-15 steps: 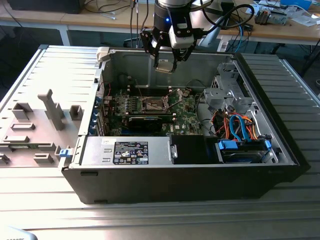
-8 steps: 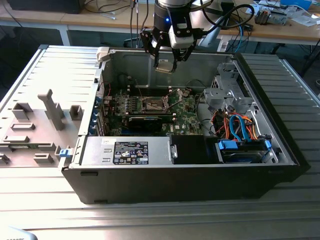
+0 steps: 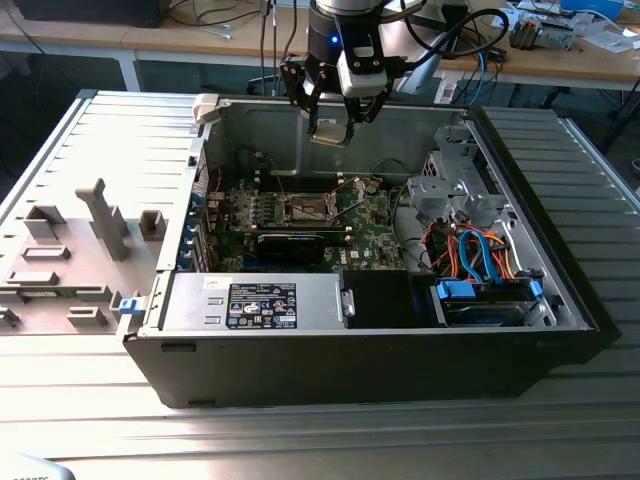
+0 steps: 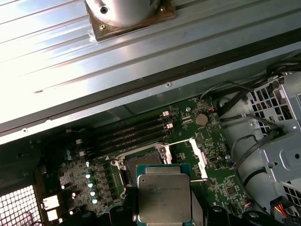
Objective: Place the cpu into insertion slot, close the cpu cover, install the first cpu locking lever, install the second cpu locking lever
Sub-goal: 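Place the cpu into insertion slot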
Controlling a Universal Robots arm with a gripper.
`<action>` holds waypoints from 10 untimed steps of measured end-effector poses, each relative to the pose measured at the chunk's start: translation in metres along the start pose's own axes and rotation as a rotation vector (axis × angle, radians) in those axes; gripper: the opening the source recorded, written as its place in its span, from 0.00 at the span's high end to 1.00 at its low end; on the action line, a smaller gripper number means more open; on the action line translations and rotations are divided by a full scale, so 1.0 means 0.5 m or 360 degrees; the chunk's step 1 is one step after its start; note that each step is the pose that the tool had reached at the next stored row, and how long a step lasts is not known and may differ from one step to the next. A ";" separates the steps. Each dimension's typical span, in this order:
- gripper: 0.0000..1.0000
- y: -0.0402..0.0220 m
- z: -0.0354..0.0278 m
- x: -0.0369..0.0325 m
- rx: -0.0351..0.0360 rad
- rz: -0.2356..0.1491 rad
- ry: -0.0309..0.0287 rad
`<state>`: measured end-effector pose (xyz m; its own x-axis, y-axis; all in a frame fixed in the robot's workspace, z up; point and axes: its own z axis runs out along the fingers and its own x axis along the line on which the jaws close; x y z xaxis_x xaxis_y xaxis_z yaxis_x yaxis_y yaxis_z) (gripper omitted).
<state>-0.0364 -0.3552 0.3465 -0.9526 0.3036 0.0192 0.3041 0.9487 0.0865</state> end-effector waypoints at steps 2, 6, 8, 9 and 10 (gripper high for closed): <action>0.46 0.000 0.000 0.000 0.0000 0.0002 -0.00002; 0.46 0.000 0.000 0.000 0.0000 0.0006 -0.00005; 0.46 0.000 0.000 0.000 0.0000 0.0007 -0.00006; 0.46 0.000 0.000 0.000 0.0000 0.0009 -0.00007; 0.46 0.000 0.000 0.000 0.0000 0.0009 -0.00008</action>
<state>-0.0364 -0.3552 0.3465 -0.9508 0.3091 0.0192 0.3096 0.9469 0.0864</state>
